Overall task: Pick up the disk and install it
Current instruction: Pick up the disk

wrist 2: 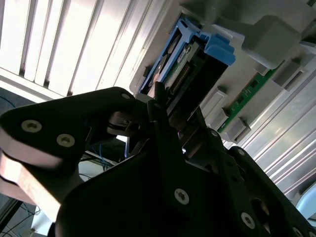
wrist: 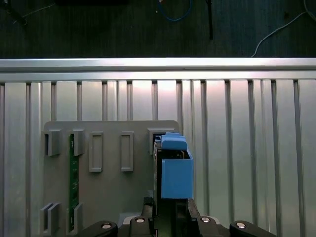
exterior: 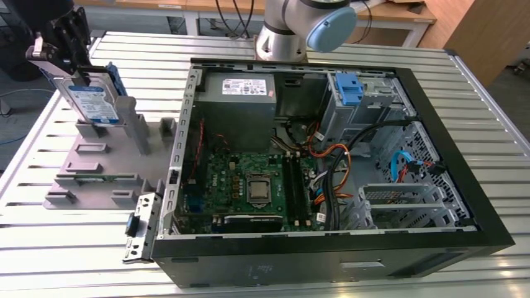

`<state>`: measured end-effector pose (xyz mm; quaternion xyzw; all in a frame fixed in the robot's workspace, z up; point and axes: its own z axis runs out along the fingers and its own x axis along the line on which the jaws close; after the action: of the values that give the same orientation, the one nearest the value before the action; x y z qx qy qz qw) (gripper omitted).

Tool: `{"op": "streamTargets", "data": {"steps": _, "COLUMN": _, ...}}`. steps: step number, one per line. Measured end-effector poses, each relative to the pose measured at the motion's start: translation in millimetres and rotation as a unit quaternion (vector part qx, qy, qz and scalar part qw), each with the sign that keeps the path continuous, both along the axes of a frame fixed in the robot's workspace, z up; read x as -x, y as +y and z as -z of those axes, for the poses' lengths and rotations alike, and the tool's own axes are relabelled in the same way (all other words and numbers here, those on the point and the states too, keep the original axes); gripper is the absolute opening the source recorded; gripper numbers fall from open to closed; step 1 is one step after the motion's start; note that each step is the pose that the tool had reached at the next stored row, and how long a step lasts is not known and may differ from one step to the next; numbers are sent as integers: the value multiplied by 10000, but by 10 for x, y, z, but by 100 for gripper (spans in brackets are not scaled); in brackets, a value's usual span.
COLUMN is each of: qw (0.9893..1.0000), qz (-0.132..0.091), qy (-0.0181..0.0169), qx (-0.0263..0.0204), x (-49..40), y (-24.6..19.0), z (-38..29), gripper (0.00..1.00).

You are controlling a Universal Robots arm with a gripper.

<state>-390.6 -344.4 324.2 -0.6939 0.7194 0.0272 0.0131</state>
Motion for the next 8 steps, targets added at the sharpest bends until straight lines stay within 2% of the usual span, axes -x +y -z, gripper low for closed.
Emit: {"op": "streamTargets", "data": {"steps": 8, "qw": 10000, "qz": 0, "qy": 1, "qx": 0, "x": 0, "y": 0, "z": -3, "gripper": 35}}
